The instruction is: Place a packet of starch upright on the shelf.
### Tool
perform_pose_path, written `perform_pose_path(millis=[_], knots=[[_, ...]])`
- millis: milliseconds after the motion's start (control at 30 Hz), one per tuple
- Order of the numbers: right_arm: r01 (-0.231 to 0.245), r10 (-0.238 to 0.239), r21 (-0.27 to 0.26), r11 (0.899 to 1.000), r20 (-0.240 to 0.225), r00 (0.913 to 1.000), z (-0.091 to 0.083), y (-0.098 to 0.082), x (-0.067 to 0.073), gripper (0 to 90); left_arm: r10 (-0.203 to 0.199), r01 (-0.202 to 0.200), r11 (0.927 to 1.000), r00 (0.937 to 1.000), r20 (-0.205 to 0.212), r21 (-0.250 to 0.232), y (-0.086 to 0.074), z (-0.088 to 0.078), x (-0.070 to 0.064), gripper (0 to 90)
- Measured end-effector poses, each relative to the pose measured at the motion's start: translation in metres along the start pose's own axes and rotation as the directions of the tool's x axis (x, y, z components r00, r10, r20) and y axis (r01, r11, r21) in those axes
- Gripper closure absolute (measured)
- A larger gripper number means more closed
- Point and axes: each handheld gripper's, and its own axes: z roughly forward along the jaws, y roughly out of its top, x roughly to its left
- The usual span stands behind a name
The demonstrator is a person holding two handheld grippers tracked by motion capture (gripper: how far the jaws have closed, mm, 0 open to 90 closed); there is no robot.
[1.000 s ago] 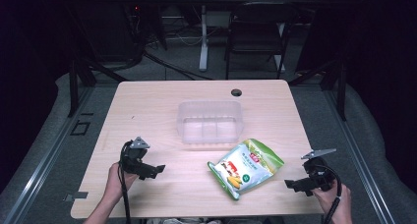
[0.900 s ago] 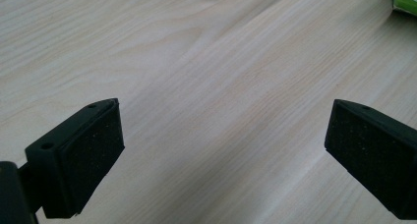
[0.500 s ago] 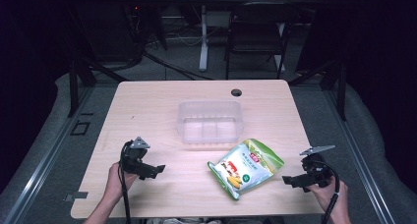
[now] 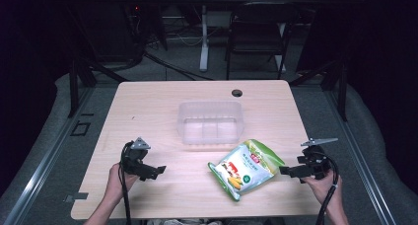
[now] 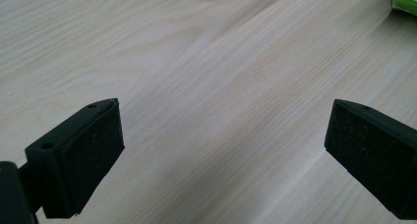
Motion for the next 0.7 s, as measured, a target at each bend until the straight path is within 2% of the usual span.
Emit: perform_pose_path(millis=[500,600,633,700], knots=[[0.029,-0.026,0.067,0.997,-0.041,0.9988,0.035,0.027,0.003,0.0,0.003,-0.003,1.0000,1.0000,0.000,0.005,0.000,0.000,0.001,1.2],[0.024,-0.021,0.072,0.997,-0.053,0.9984,0.039,0.032,0.003,5.5,0.002,-0.002,1.0000,1.0000,-0.002,0.002,0.000,0.000,0.000,1.2],[0.021,-0.019,0.056,0.998,-0.040,0.9990,0.040,0.033,0.004,7.1,0.002,-0.002,1.0000,1.0000,-0.002,0.002,0.000,0.000,0.000,1.2],[0.020,-0.017,0.065,0.998,-0.043,0.9989,0.042,0.036,0.004,7.7,0.001,-0.001,1.0000,1.0000,0.000,0.002,0.000,0.000,0.000,1.2]])
